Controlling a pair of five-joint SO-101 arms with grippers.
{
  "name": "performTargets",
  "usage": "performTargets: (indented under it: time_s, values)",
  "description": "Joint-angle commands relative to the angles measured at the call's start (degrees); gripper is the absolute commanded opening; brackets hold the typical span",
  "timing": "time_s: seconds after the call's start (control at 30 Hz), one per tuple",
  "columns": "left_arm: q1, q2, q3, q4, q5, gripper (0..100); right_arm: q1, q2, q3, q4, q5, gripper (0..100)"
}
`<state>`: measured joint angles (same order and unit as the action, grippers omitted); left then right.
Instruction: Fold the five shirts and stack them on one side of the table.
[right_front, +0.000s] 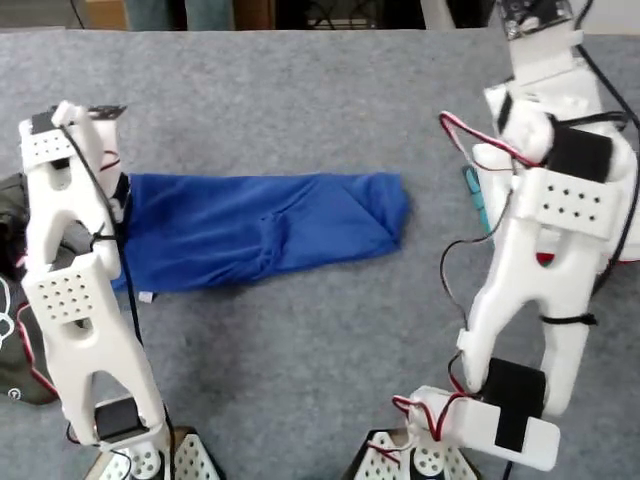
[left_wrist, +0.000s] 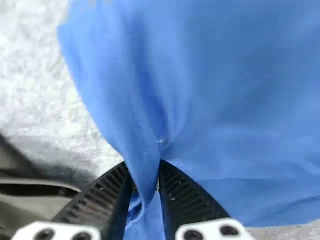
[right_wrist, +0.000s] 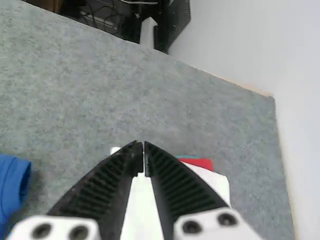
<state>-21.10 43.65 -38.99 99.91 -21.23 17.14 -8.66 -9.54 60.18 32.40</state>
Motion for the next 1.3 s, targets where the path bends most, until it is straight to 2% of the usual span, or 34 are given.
performTargets:
  time_s: [0.0, 0.27, 0.5, 0.97, 1.13, 1.27]
  values:
    - [5.5, -6.1, -1.1, 0.9, 2.3, 3, 3.1, -0.7, -3.4, -0.4, 3.3, 1.5]
    - [22.4, -8.3, -0.8, 0.8, 10.4, 3, 8.2, -0.7, -3.4, -0.2, 6.3, 1.5]
    - [35.6, -6.0, -3.3, 0.2, 23.4, 3, 9.2, -0.7, -3.4, -0.4, 6.7, 1.5]
    - [50.8, 1.5, -29.0, -0.1, 36.1, 3, 11.1, -0.7, -3.5, -0.5, 6.7, 1.5]
    - [53.5, 6.2, -37.3, -0.2, 39.8, 3, 11.9, -0.5, -4.6, 0.0, 6.7, 1.5]
    - [54.1, 10.2, -42.4, -3.3, 42.7, 3, 11.9, -0.5, -4.6, 0.0, 6.7, 1.5]
